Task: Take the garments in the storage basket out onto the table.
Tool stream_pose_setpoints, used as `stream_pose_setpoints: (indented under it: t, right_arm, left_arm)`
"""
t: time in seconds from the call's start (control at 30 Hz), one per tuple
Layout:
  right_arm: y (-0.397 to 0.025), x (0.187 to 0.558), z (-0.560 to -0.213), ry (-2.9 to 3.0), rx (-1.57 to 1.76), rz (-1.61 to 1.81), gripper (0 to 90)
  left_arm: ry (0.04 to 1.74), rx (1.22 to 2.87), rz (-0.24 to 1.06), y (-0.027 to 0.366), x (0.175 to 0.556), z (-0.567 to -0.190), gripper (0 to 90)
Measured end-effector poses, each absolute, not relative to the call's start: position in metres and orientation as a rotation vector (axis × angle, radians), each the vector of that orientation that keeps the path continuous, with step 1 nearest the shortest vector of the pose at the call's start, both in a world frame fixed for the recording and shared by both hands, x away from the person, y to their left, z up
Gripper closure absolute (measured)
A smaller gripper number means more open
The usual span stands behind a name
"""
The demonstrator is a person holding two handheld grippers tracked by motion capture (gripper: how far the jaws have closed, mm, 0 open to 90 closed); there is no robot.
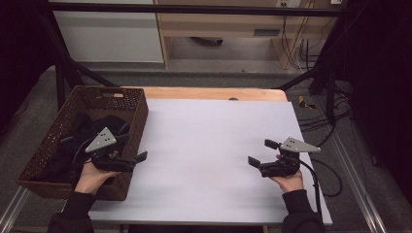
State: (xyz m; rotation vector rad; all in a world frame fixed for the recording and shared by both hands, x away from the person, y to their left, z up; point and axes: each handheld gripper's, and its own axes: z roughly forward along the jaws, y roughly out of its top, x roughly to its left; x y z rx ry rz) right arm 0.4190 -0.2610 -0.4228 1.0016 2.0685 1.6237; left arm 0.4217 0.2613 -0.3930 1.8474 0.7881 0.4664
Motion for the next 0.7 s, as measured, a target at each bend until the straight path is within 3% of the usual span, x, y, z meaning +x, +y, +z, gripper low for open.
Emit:
stream_pose_setpoints:
  t: [0.7]
  right_arm:
    - [-0.2610,0.4190,-0.4232,2.078,1.006,1.616,0.4]
  left_arm:
    - [0.816,1.825,0.458,0.2671,0.4220,-0.3879,2.0]
